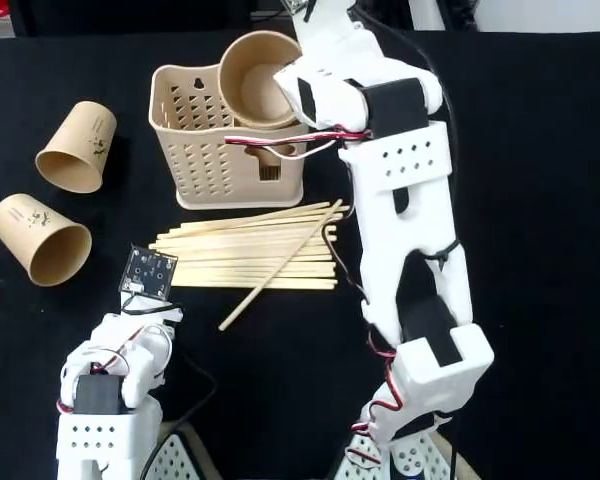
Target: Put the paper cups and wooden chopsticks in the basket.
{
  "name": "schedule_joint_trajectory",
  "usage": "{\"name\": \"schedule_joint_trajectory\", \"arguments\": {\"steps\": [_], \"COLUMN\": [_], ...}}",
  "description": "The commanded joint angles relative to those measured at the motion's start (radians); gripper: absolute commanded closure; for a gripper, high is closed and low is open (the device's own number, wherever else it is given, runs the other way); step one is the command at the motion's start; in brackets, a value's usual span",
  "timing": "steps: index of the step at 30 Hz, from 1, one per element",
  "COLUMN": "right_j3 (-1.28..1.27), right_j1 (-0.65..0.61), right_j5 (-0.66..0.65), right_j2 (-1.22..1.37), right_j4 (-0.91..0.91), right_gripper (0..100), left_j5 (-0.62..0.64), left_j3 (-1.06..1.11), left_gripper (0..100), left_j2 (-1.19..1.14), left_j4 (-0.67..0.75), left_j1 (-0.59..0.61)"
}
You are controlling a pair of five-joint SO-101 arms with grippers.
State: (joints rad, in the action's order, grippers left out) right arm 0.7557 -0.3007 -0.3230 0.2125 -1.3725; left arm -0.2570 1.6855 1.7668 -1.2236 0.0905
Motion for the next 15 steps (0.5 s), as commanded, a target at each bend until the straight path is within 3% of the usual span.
{"name": "schedule_joint_trajectory", "arguments": {"steps": [1,4,9,15], "right_j3": [0.039,0.041,0.041,0.036], "right_j1": [-0.014,-0.014,-0.018,-0.118], "right_j5": [-0.043,-0.060,-0.058,-0.057], "right_j2": [-0.031,-0.059,-0.160,-0.285], "right_j4": [-0.006,-0.005,0.003,0.098], "right_gripper": [64.2,61.1,64.2,75.4], "left_j5": [0.002,0.002,0.002,0.002], "left_j3": [0.016,0.016,0.016,0.016], "left_gripper": [97,97,97,97], "left_j2": [0.011,0.011,0.011,0.011], "left_j4": [0.006,0.006,0.006,0.006], "left_j1": [-0.004,-0.004,-0.004,-0.004]}}
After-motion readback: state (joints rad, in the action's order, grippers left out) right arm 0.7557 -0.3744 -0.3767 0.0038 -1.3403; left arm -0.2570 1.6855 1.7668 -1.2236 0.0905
